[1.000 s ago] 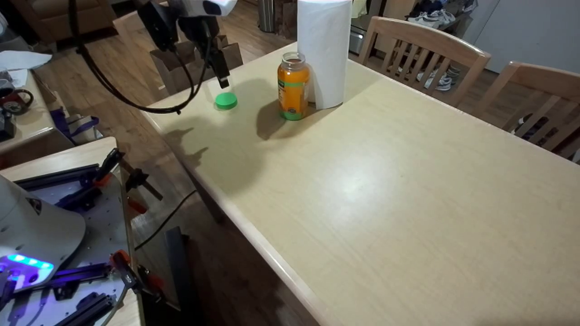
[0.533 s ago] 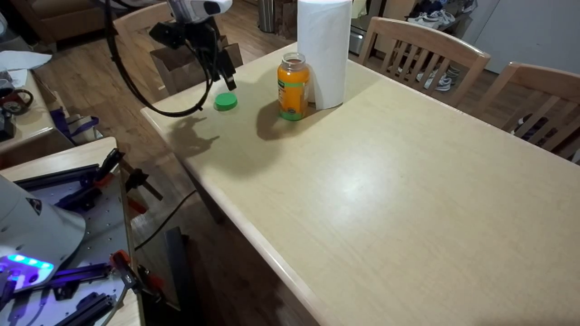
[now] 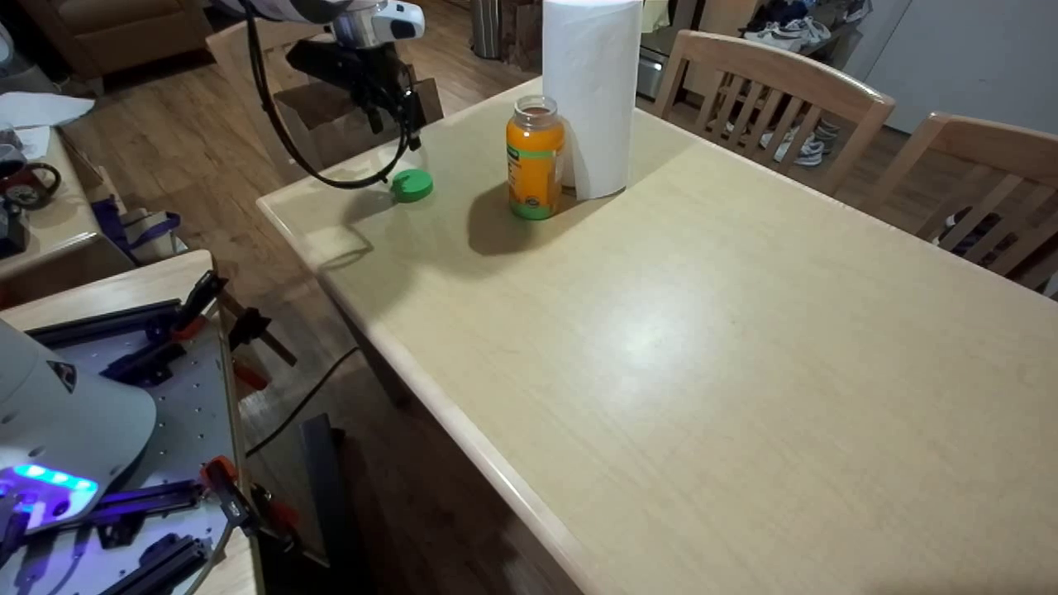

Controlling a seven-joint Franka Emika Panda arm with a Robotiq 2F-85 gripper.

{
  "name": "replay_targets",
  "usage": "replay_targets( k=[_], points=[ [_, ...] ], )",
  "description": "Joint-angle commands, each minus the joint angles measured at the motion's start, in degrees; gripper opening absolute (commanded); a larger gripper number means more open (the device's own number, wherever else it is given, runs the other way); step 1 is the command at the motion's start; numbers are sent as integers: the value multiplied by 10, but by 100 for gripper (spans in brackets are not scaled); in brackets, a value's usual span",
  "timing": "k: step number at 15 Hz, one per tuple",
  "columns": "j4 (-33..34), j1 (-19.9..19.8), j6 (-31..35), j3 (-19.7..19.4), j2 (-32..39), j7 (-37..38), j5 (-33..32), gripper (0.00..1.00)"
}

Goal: Put the green lid in the brown bag

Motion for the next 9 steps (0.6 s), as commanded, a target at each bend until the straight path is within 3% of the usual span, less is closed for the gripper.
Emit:
replay_targets(
  k=[1,5,9],
  points=[
    [25,12,-31,-32,13,-3,-3,100],
    [30,16,-60,-52,21,3,-1,100],
    [32,11,-101,-47,31,-1,20,100]
  ],
)
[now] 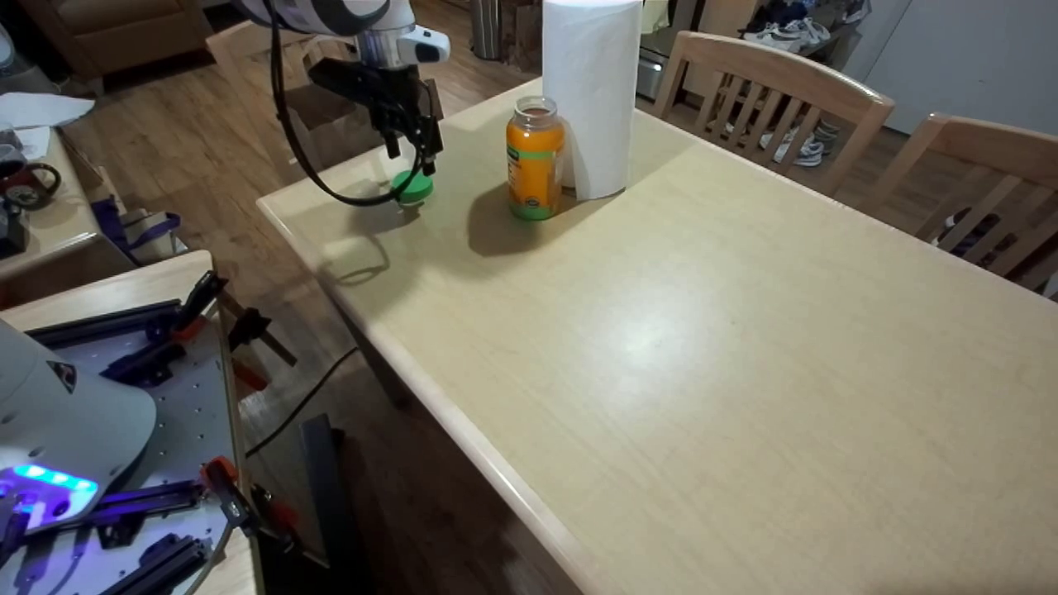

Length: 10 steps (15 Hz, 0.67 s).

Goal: Put the green lid in the brown bag

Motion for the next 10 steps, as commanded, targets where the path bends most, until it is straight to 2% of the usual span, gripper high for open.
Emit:
replay_targets(
  k=[1,5,10],
  points=[
    [17,1,-41,3,16,-2,24,100],
    [23,-4,-54,9,25,-13,43,100],
    [25,-10,-39,18,38,-43,70,100]
  ],
)
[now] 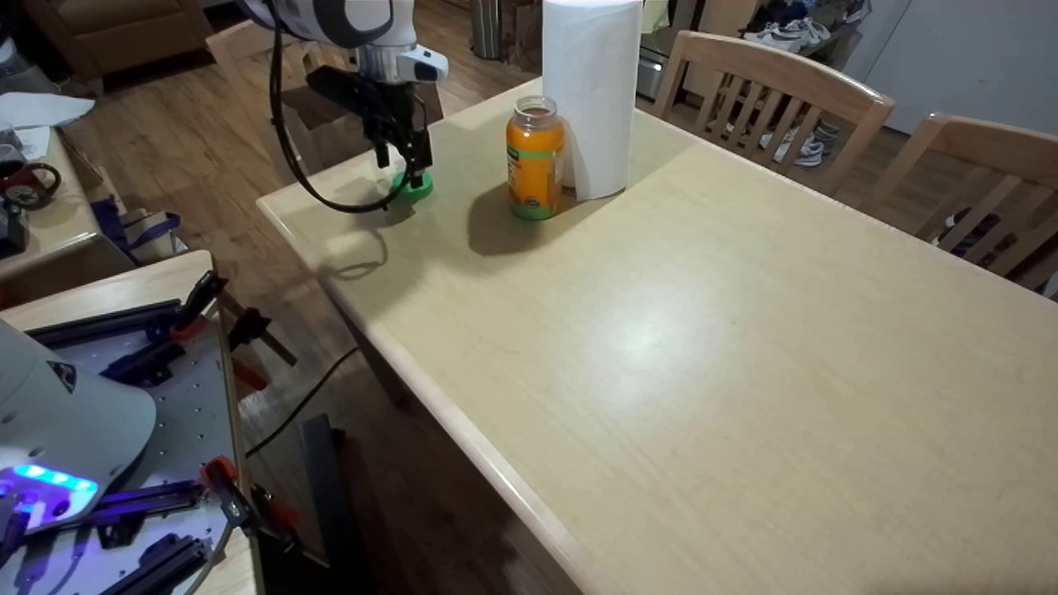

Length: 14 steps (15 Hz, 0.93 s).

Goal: Put the green lid in the brown bag

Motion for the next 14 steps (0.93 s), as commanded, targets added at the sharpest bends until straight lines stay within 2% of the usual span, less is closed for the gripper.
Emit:
replay_targets(
  k=[1,14],
  points=[
    [13,-8,-7,9,13,-31,24,100],
    [5,23,-14,-9,-2,-6,-34,100]
  ],
)
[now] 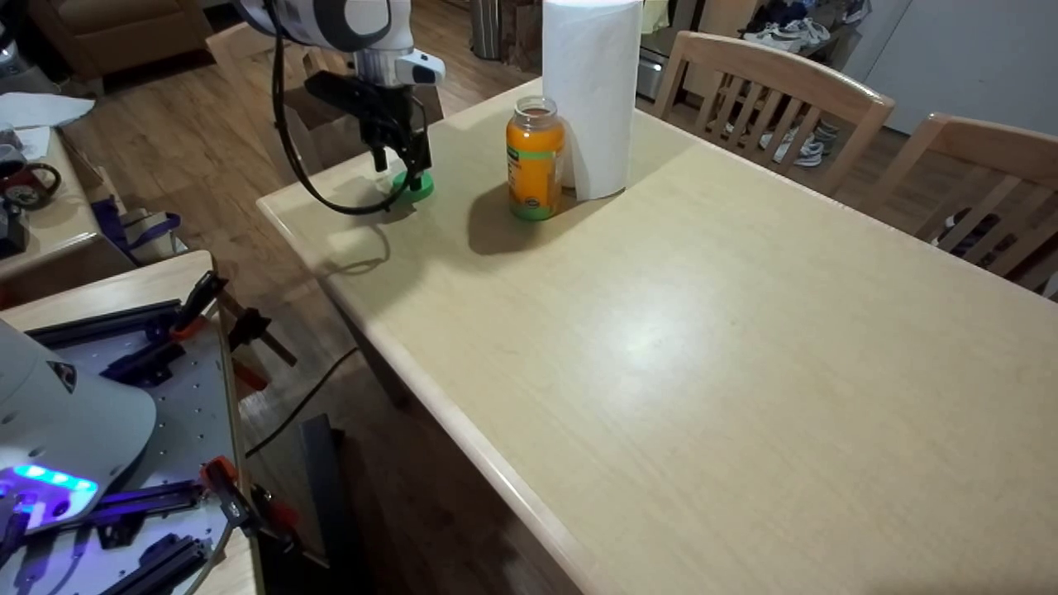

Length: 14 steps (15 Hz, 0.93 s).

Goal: Put the green lid in the brown bag

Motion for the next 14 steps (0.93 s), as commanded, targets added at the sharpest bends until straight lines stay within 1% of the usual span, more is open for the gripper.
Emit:
replay_targets(
  k=[1,5,9,11,14],
  points=[
    [1,15,-13,-5,-14,2,-24,100],
    [-3,28,-10,-11,-27,14,-45,100],
    [-2,32,-3,-24,-34,22,-77,100],
    [0,27,3,-27,-33,15,-86,100],
    [0,16,18,-26,-26,0,-76,100]
  ],
)
